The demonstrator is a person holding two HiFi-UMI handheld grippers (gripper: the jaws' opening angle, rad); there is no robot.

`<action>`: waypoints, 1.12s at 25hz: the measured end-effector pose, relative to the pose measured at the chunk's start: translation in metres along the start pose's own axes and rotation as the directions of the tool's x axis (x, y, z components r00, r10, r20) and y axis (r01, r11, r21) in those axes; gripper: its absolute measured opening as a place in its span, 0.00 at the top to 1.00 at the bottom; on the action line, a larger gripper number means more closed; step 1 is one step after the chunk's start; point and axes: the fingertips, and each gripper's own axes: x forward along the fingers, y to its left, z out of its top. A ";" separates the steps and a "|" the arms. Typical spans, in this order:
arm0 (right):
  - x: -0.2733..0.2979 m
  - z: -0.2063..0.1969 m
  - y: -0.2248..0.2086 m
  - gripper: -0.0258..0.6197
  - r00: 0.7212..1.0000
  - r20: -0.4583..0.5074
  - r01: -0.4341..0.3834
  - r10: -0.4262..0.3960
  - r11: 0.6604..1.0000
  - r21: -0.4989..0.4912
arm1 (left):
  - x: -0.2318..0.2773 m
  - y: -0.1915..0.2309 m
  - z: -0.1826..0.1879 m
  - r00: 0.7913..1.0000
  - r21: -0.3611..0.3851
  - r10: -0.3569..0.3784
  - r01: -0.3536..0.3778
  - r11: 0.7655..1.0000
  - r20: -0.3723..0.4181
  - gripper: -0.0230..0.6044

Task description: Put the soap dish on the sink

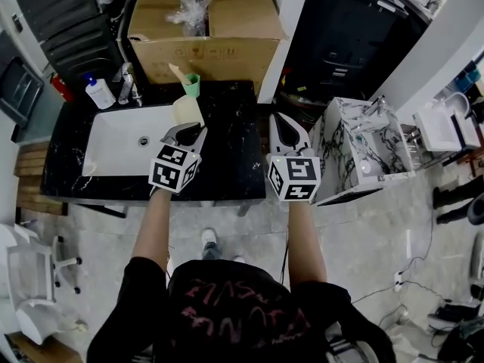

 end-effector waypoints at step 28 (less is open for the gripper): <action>0.008 -0.022 -0.007 0.94 0.998 -0.058 0.016 -0.017 1.000 -0.003 | 0.053 -0.053 -0.161 0.844 0.085 -0.183 0.260 0.962 -0.504 0.88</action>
